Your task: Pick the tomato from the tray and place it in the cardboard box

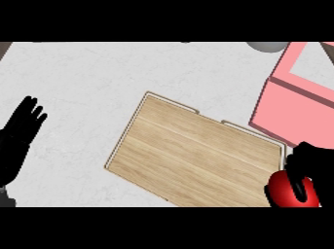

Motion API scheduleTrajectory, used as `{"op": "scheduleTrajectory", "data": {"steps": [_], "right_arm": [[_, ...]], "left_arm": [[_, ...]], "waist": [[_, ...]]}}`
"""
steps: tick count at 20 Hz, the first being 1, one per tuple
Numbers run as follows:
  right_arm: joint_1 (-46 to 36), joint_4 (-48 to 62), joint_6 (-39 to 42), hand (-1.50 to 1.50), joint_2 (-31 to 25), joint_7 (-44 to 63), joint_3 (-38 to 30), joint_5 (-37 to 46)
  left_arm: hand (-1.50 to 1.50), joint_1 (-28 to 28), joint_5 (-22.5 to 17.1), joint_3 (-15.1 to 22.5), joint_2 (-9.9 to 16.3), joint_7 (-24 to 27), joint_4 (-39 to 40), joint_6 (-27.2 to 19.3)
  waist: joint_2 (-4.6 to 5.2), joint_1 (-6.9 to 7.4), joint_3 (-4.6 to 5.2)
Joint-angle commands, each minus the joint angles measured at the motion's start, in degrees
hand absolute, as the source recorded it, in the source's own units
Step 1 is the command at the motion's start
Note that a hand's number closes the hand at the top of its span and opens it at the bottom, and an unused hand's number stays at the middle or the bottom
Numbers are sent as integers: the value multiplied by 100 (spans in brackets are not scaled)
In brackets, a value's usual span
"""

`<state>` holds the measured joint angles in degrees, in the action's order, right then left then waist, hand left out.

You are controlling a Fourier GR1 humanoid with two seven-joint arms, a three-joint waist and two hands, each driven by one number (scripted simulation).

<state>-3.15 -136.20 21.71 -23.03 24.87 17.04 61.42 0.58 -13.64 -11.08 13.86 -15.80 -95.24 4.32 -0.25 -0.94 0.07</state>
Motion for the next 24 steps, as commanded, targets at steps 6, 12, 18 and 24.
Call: {"op": "scheduleTrajectory", "data": {"steps": [6,12,18,24], "right_arm": [[-1261,-371,1528,150,51,-179,-2197,-1468],[-955,304,1320,150,-126,-1413,-3308,-1913],[-1124,2156,56,150,-2,-2350,-2855,-1151],[-1385,3217,40,150,-17,-2574,-2764,-1141]], "left_arm": [[0,-230,88,166,-156,2,-226,25],[0,-151,-64,-103,-5,62,-47,188],[0,-274,26,51,-242,-60,-448,68],[0,302,91,-73,-101,23,208,131]], "waist": [[4,83,-6],[11,57,-10],[29,144,-9],[30,114,-6]]}}
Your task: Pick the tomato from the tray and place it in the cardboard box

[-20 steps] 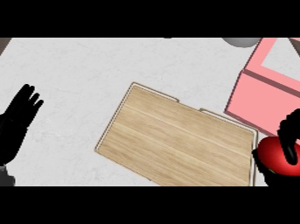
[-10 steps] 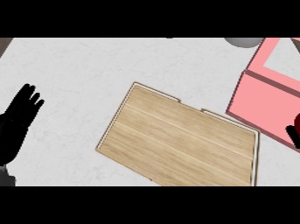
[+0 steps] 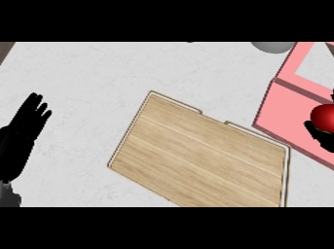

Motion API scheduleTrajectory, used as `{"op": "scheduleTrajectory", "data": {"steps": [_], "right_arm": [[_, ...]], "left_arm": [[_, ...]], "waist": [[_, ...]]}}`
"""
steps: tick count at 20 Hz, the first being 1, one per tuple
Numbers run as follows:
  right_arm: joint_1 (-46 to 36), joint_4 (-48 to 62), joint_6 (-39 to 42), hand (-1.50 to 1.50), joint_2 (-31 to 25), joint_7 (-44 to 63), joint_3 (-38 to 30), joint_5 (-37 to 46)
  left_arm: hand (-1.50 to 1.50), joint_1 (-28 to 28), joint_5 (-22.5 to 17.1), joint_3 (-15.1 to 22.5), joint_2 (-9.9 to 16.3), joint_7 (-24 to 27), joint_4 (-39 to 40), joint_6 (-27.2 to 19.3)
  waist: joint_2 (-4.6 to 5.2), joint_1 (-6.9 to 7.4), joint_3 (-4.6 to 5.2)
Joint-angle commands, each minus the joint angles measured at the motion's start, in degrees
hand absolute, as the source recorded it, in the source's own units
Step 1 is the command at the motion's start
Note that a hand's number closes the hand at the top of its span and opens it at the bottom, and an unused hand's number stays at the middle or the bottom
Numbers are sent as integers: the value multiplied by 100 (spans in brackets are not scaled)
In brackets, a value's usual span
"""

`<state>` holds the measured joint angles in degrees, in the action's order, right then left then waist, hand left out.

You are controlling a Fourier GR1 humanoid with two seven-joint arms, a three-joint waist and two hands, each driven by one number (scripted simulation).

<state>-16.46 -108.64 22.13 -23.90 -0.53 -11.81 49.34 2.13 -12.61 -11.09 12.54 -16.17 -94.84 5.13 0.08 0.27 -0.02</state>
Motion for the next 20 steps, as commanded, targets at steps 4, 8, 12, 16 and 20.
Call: {"op": "scheduleTrajectory", "data": {"steps": [4,8,12,16,20], "right_arm": [[-275,1542,139,150,-104,141,-242,58],[377,1678,141,-150,-239,-565,-180,-39],[314,2085,-375,-150,108,-1097,-124,-212],[194,1806,-473,-150,697,-1171,-973,-1443],[-195,2009,-232,-150,769,-796,-1761,-2392]], "left_arm": [[0,-102,-7,94,-71,79,-71,139],[0,121,312,147,-208,182,303,-140],[0,-59,158,25,-170,217,96,6],[0,142,32,-94,-40,-15,225,6],[0,-243,64,-99,-73,401,148,193]], "waist": [[5,45,2],[-3,-43,1],[-5,-6,0],[-23,-82,-7],[-23,-34,1]]}}
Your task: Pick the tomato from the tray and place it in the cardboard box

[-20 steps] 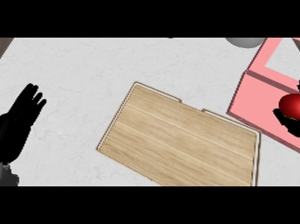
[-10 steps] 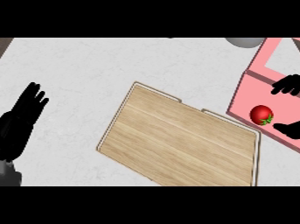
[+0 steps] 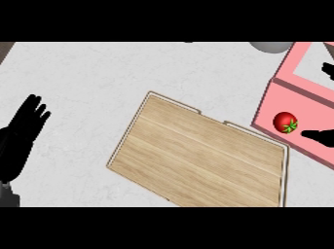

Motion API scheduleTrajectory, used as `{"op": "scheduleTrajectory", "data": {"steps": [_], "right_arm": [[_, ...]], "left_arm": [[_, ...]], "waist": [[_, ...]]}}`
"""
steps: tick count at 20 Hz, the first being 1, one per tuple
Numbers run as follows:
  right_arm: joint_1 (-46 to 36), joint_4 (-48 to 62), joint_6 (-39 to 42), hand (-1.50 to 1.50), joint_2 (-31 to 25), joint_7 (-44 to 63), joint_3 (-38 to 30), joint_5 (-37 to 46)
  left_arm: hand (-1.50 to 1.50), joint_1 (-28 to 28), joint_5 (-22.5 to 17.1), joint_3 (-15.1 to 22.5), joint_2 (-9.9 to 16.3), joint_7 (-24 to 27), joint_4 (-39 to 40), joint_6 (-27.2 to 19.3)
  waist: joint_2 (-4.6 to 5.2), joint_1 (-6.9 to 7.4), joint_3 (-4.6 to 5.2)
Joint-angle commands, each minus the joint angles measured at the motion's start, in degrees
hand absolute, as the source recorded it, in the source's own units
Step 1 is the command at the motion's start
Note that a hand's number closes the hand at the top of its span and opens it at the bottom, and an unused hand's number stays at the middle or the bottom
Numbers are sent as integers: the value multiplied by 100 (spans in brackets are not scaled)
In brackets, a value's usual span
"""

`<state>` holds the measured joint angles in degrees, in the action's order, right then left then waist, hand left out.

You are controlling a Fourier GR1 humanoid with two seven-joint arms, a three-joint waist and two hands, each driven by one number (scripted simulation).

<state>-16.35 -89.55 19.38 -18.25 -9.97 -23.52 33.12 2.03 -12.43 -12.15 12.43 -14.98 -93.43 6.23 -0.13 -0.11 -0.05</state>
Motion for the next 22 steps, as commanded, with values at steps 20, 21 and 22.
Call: {"op": "scheduleTrajectory", "data": {"steps": [20,21,22], "right_arm": [[-535,3609,1635,-150,-2685,-1351,-2083,-2623],[-427,3722,1823,-150,-2815,-1427,-2164,-2726],[-612,3968,2011,-150,-3148,-1251,-2131,-2718]], "left_arm": [[0,179,-166,-206,177,-381,-141,142],[0,83,8,-88,-22,104,212,174],[0,-21,255,174,-227,38,5,-32]], "waist": [[25,55,0],[25,38,2],[27,54,0]]}}
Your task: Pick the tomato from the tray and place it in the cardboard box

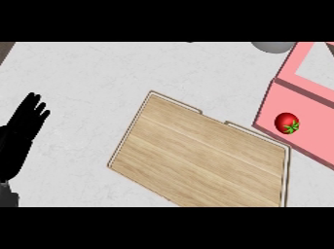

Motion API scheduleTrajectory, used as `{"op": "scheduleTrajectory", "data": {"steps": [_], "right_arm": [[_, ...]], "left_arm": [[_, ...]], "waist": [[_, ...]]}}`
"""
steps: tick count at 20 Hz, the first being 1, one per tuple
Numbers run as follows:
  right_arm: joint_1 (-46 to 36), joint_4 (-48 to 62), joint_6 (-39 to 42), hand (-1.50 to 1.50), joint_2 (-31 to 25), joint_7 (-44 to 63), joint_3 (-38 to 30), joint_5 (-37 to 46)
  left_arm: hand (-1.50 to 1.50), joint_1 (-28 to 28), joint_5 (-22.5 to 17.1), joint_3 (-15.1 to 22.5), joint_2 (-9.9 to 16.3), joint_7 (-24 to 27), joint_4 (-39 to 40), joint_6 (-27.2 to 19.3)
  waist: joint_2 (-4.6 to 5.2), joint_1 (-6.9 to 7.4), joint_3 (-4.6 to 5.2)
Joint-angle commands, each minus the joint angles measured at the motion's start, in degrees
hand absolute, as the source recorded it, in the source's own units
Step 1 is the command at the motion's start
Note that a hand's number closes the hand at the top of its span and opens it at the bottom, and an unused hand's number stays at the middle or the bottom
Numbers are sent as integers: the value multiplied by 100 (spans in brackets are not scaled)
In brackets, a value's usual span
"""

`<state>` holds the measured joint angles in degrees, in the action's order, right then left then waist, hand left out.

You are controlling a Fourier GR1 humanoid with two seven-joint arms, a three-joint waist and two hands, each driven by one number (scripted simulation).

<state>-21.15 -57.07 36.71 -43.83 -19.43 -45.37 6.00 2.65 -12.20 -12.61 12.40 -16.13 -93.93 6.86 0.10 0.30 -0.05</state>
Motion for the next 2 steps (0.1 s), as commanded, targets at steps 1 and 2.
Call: {"op": "scheduleTrajectory", "data": {"steps": [1,2], "right_arm": [[55,916,-54,-150,-442,-906,150,224],[89,814,68,-150,-547,-797,133,128]], "left_arm": [[0,33,89,91,-98,-314,-336,-223],[0,79,-251,-168,194,-374,-320,127]], "waist": [[2,19,-1],[-3,9,1]]}}
